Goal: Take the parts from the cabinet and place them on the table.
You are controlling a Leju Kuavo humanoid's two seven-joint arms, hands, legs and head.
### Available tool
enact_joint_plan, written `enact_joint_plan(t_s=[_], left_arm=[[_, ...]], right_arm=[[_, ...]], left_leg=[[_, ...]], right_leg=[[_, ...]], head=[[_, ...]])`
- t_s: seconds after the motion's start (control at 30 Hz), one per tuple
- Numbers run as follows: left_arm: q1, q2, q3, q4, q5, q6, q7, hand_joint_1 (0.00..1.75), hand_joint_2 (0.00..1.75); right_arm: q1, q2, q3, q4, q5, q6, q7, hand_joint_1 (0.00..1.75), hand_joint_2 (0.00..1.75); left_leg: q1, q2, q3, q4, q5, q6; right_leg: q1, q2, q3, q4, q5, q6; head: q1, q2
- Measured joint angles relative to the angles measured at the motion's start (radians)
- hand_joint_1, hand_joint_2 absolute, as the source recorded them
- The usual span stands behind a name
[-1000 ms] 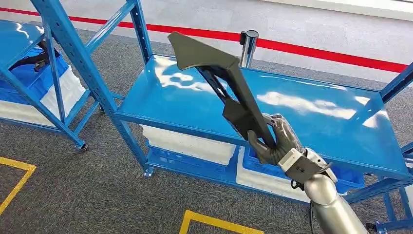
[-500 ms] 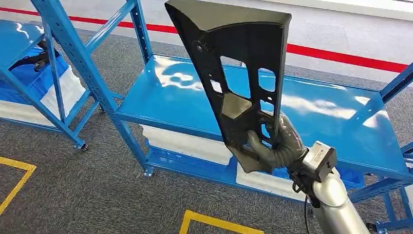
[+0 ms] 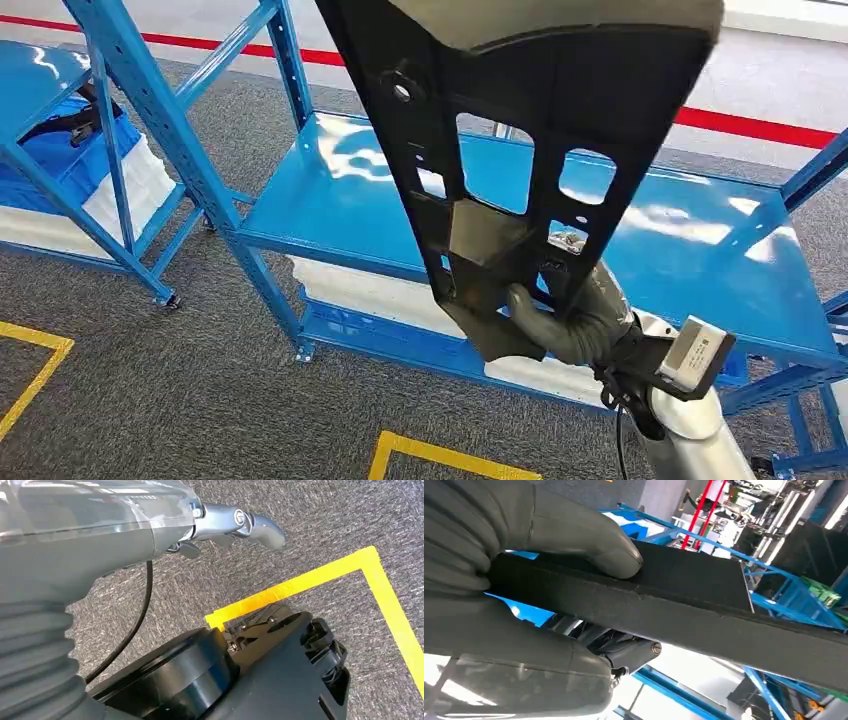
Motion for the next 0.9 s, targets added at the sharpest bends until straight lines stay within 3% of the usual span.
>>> enact_joint_plan(t_s=[0.5, 0.9], left_arm=[[0.000, 0.001, 0.007, 0.000, 0.005, 0.006, 0.003, 0.00, 1.75], [0.000, 0.002, 0.008, 0.000, 0.002, 0.005, -0.003, 0.00, 1.75]], right_arm=[[0.021, 0.000, 0.000, -0.101, 0.042, -0.014, -0.043, 1.75, 1.75], [0.049, -0.001, 0.005, -0.108, 0.029, -0.006, -0.049, 1.75, 1.75]], left_leg=[[0.000, 0.000, 0.000, 0.000, 0.000, 0.000], [0.000, 0.000, 0.000, 0.000, 0.000, 0.000]], right_leg=[[0.000, 0.000, 0.000, 0.000, 0.000, 0.000], [0.000, 0.000, 0.000, 0.000, 0.000, 0.000]], head=[[0.000, 0.000], [0.000, 0.000]])
